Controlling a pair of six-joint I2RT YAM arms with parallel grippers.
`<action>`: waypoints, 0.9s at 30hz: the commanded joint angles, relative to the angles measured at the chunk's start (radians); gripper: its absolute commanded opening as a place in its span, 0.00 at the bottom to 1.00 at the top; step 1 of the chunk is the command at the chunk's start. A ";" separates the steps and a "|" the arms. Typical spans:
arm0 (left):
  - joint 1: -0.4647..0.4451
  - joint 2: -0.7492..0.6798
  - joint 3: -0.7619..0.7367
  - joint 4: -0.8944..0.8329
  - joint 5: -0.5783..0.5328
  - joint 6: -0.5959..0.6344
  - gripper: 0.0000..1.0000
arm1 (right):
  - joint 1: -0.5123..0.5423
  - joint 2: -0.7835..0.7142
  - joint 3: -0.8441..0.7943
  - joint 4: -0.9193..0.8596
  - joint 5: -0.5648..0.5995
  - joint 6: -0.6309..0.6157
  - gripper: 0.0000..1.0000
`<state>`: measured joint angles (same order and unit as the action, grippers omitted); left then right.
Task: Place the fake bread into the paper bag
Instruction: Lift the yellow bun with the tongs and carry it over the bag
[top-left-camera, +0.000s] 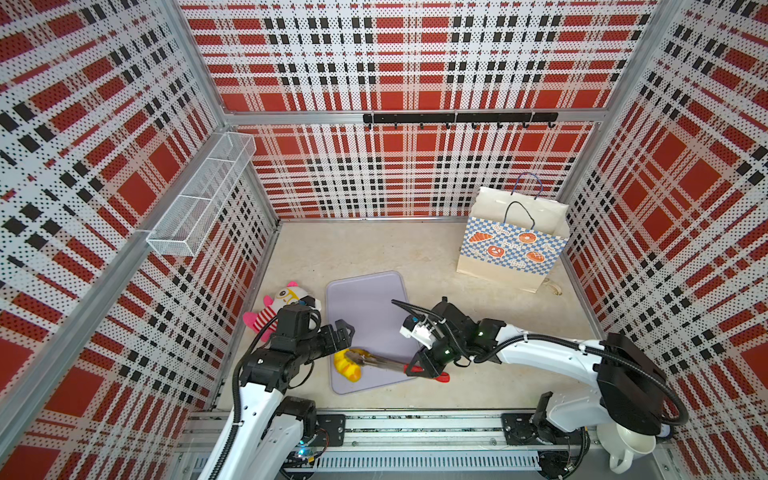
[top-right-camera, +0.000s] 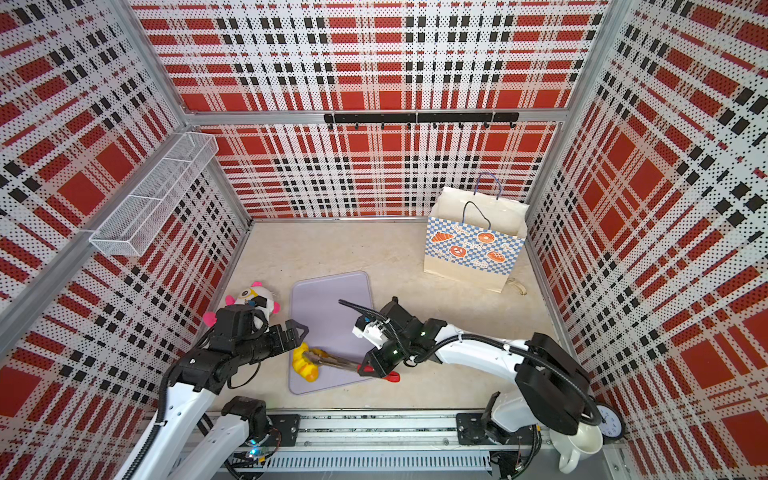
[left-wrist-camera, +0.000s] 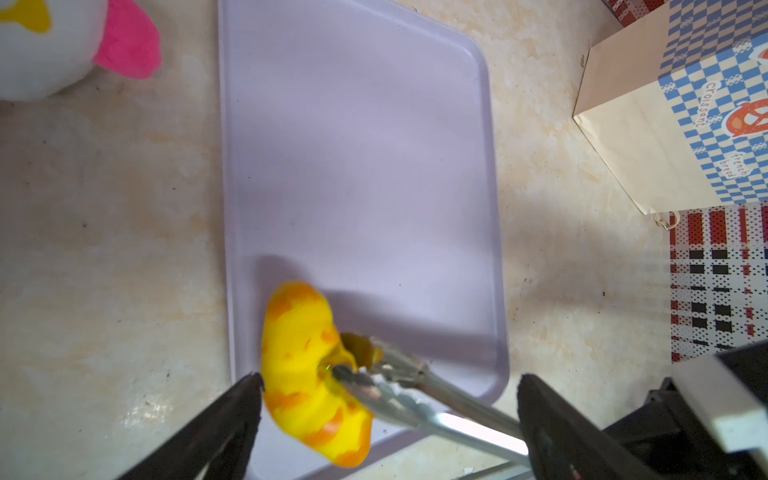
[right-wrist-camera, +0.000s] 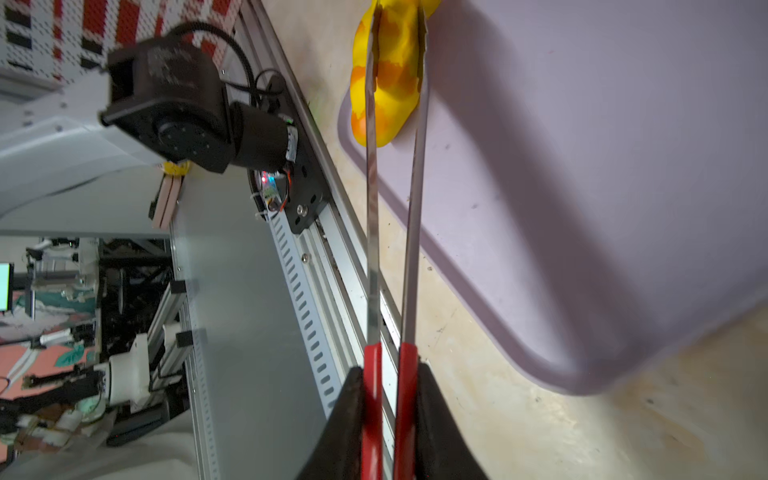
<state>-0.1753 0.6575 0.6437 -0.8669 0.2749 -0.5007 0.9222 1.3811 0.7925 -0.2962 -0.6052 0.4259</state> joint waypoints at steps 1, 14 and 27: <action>0.003 0.005 0.009 0.043 0.066 0.020 0.98 | -0.060 -0.109 -0.018 -0.008 0.024 0.000 0.19; -0.020 -0.047 -0.011 0.551 0.239 -0.160 0.98 | -0.293 -0.498 0.067 -0.189 0.311 -0.093 0.19; -0.367 0.103 -0.037 1.156 0.047 -0.195 0.98 | -0.297 -0.523 0.317 -0.214 0.776 -0.218 0.20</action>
<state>-0.5102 0.7174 0.5774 0.1383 0.3729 -0.7177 0.6315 0.8566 1.0561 -0.5201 0.0139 0.2668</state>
